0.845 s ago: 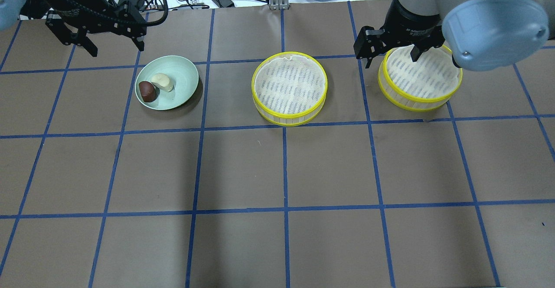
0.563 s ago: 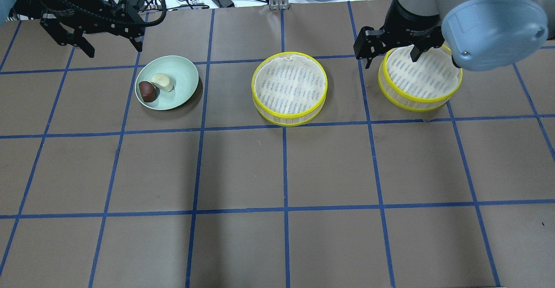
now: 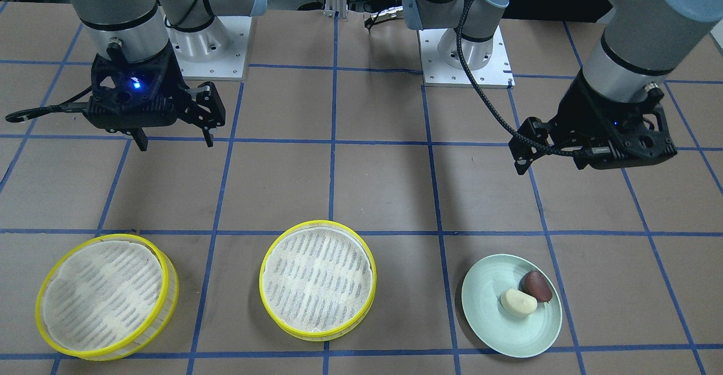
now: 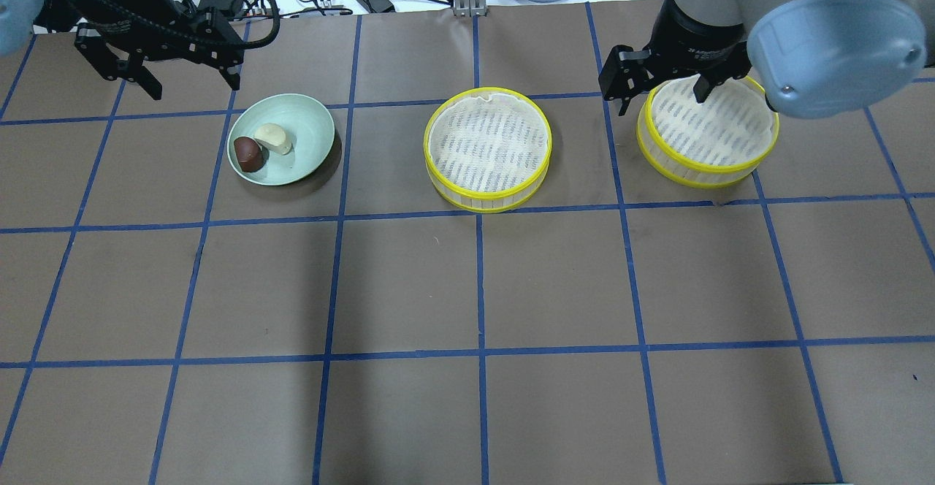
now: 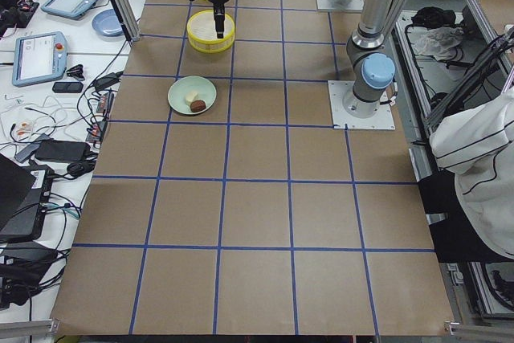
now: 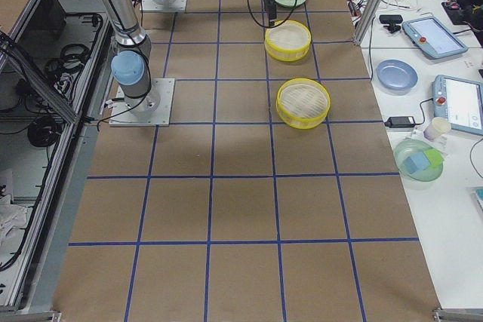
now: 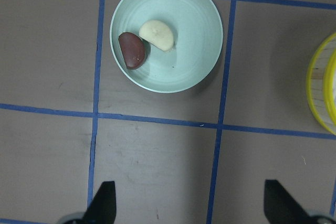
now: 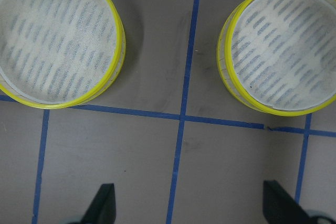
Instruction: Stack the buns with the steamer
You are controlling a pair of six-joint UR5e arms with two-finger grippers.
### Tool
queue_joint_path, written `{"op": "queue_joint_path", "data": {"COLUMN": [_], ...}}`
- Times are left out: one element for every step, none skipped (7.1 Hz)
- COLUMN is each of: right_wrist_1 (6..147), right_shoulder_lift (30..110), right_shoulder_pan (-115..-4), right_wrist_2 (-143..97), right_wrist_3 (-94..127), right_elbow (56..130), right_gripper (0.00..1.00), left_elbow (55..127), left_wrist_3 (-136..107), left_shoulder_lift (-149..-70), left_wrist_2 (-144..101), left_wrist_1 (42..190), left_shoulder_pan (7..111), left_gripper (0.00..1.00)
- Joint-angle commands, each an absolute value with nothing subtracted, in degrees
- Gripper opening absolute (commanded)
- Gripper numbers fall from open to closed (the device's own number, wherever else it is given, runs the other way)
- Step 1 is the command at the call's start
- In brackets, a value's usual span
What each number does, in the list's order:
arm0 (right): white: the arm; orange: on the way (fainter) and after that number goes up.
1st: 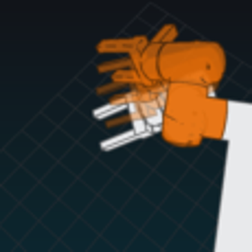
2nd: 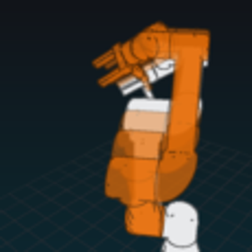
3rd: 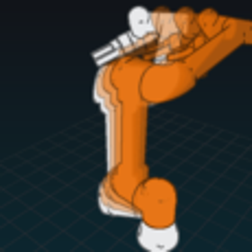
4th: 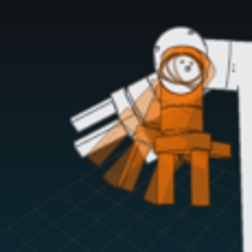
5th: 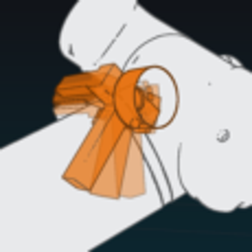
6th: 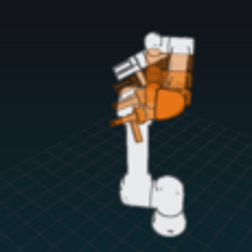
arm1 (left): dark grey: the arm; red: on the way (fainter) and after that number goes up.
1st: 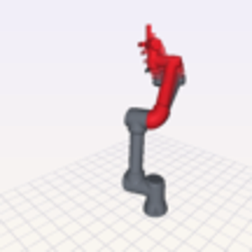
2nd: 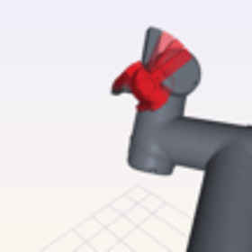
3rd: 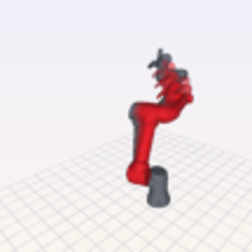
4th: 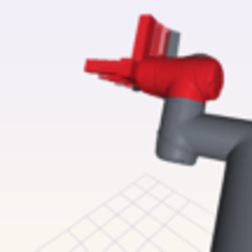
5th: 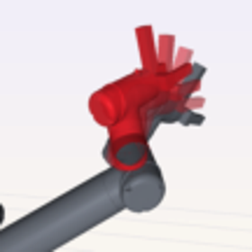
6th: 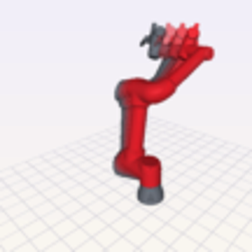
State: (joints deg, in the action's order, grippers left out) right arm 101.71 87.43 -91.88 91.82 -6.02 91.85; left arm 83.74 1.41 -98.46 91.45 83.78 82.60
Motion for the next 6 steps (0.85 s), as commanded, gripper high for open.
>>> {"op": "queue_joint_path", "data": {"right_wrist_1": [101.0, 99.2, 98.9, 103.1, 110.8, 116.7], "right_shoulder_lift": [87.5, 86.7, 81.7, 75.9, 72.7, 70.9], "right_shoulder_pan": [-86.0, -82.5, -77.7, -75.6, -75.1, -73.1], "right_wrist_2": [91.4, 92.2, 91.8, 91.1, 91.8, 91.9], "right_wrist_3": [-12.5, -18.4, -21.2, -25.4, -28.5, -28.7], "right_elbow": [91.9, 91.9, 92.7, 92.7, 92.6, 92.5], "right_gripper": [1.00, 1.00, 1.00, 1.00, 1.00, 1.00], "left_elbow": [86.9, 89.3, 90.6, 90.7, 90.7, 90.7], "left_wrist_3": [3.2, 6.4, 9.5, 13.2, 16.0, 16.2], "left_shoulder_lift": [-104.6, -108.7, -112.5, -115.4, -117.5, -119.4], "left_wrist_2": [91.1, 91.3, 91.5, 91.1, 91.1, 90.5], "left_wrist_1": [71.2, 62.1, 56.7, 55.6, 52.9, 51.6], "left_shoulder_pan": [81.1, 81.0, 80.4, 78.9, 78.4, 78.4], "left_gripper": [1.00, 1.00, 1.00, 0.99, 0.98, 0.96]}}
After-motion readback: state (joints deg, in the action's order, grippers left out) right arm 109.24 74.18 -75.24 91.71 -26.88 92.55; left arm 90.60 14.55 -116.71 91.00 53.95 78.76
